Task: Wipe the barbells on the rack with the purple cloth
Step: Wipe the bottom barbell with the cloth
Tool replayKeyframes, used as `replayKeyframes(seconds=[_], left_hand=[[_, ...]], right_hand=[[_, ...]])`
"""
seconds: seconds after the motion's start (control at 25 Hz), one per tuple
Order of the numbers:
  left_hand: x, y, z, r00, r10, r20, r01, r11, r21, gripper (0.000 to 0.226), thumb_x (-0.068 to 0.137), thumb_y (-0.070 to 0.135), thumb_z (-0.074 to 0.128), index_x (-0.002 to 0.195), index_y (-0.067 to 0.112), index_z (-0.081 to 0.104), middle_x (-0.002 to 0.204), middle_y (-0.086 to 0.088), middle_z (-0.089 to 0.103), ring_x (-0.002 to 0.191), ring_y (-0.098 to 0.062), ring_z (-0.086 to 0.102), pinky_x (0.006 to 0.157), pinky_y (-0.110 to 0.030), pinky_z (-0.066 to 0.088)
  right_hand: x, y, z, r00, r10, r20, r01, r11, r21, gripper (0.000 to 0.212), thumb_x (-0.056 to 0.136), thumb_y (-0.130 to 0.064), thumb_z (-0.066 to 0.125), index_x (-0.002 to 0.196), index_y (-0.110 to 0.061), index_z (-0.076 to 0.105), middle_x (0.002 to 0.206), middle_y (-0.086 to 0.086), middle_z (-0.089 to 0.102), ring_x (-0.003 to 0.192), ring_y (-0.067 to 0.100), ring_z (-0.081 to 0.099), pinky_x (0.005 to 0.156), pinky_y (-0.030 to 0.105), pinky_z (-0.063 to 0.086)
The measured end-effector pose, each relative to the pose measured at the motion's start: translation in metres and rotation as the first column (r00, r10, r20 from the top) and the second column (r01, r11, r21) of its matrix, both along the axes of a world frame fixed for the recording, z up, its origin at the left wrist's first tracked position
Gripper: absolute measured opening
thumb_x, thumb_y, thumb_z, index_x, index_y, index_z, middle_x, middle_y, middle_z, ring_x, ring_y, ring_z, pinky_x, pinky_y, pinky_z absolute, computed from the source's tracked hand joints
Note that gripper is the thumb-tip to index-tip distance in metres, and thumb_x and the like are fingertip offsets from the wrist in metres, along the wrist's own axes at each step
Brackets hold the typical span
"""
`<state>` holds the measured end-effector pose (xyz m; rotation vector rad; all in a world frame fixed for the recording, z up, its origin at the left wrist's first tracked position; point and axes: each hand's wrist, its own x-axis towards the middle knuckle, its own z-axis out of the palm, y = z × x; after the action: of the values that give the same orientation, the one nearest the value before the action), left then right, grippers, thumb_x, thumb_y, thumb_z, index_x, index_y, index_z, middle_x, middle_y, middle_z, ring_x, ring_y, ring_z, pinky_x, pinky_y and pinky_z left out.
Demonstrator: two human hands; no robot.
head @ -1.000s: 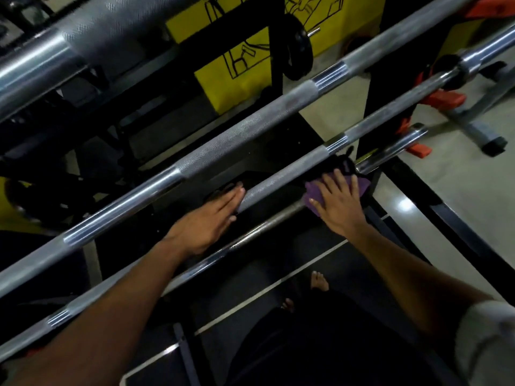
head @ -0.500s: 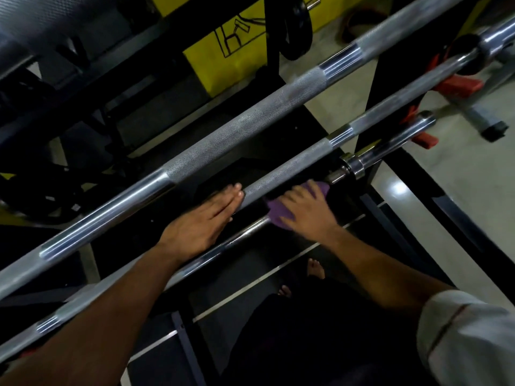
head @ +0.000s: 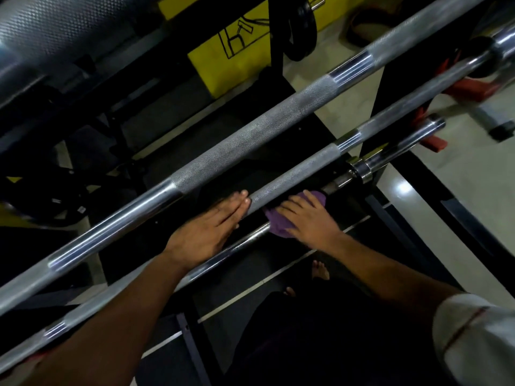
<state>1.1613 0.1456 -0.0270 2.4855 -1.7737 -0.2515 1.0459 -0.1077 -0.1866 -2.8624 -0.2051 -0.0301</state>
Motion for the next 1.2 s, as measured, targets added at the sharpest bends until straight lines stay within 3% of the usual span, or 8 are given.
replayKeyframes(seconds=[0.2,0.4,0.48,0.56,0.64,0.72,0.92,1.2], left_hand=[[0.002,0.001,-0.002,1.0,-0.007,-0.001,0.007,1.0,0.026,0.055,0.11,0.033,0.013,0.156,0.003,0.019,0.165,-0.011,0.016,0.153,-0.021,0.015,0.125,-0.028,0.01],[0.002,0.003,-0.006,1.0,-0.007,-0.009,0.007,1.0,0.029,0.053,0.11,0.029,0.022,0.157,0.004,0.018,0.165,-0.012,0.017,0.153,-0.022,0.017,0.124,-0.036,0.019],[0.003,0.002,-0.007,1.0,-0.004,-0.013,0.005,1.0,0.017,0.053,0.109,0.025,0.03,0.157,0.003,0.02,0.165,-0.012,0.018,0.153,-0.023,0.019,0.123,-0.039,0.024],[0.003,0.003,-0.007,1.0,-0.006,-0.018,0.007,1.0,0.02,0.054,0.108,0.022,0.034,0.157,0.003,0.021,0.165,-0.012,0.018,0.152,-0.024,0.02,0.122,-0.041,0.026],[0.004,0.004,-0.008,1.0,-0.015,-0.022,0.016,1.0,0.02,0.055,0.107,0.02,0.036,0.157,0.004,0.02,0.166,-0.011,0.017,0.153,-0.023,0.019,0.122,-0.041,0.026],[0.004,0.004,-0.008,1.0,-0.021,-0.022,0.021,1.0,0.009,0.056,0.106,0.018,0.038,0.157,0.004,0.02,0.166,-0.011,0.017,0.153,-0.024,0.019,0.122,-0.042,0.026],[0.004,0.002,-0.008,1.0,-0.029,0.011,0.029,1.0,-0.001,0.056,0.104,0.013,0.045,0.155,0.0,0.024,0.164,-0.014,0.02,0.152,-0.024,0.021,0.122,-0.041,0.027],[0.005,0.003,-0.008,0.999,-0.04,-0.02,0.041,0.998,0.052,0.056,0.103,0.009,0.045,0.154,-0.001,0.025,0.164,-0.016,0.019,0.152,-0.027,0.02,0.122,-0.042,0.025]], right_hand=[[-0.001,-0.025,0.008,0.931,-0.352,-0.098,0.358,0.933,0.048,0.053,0.091,-0.05,0.043,0.129,-0.018,0.06,0.129,0.002,0.062,0.135,0.03,0.044,0.121,0.059,0.014],[-0.022,0.032,0.019,0.977,-0.143,-0.159,0.198,0.886,0.42,0.057,0.095,-0.047,0.044,0.141,-0.016,0.054,0.144,-0.006,0.054,0.147,0.019,0.031,0.124,0.05,0.005],[-0.036,0.02,0.037,0.939,-0.183,-0.29,0.341,0.587,0.735,0.047,0.1,-0.036,0.054,0.14,-0.012,0.054,0.141,-0.007,0.055,0.139,0.012,0.042,0.123,0.039,0.019],[-0.059,0.006,0.055,0.815,-0.246,-0.525,0.541,-0.006,0.841,0.027,0.103,-0.024,0.054,0.127,-0.014,0.063,0.121,-0.006,0.071,0.115,0.007,0.064,0.103,0.031,0.047],[-0.085,-0.012,0.06,0.588,-0.252,-0.768,0.575,-0.537,0.617,0.024,0.103,-0.033,0.05,0.114,-0.018,0.064,0.097,-0.005,0.078,0.089,0.007,0.074,0.074,0.025,0.058],[-0.109,-0.024,0.048,0.445,-0.178,-0.878,0.434,-0.814,0.385,0.044,0.096,-0.052,0.052,0.119,-0.016,0.064,0.106,0.002,0.077,0.089,0.015,0.076,0.065,0.028,0.06],[-0.075,-0.023,0.026,0.422,-0.183,-0.888,0.137,-0.955,0.262,0.049,0.097,-0.053,0.048,0.124,-0.017,0.067,0.118,0.005,0.073,0.098,0.022,0.074,0.084,0.033,0.056],[0.051,0.0,0.009,0.374,-0.363,-0.853,-0.134,-0.932,0.338,0.048,0.099,-0.062,0.041,0.103,-0.024,0.069,0.087,-0.008,0.075,0.09,0.01,0.069,0.091,0.027,0.051]])
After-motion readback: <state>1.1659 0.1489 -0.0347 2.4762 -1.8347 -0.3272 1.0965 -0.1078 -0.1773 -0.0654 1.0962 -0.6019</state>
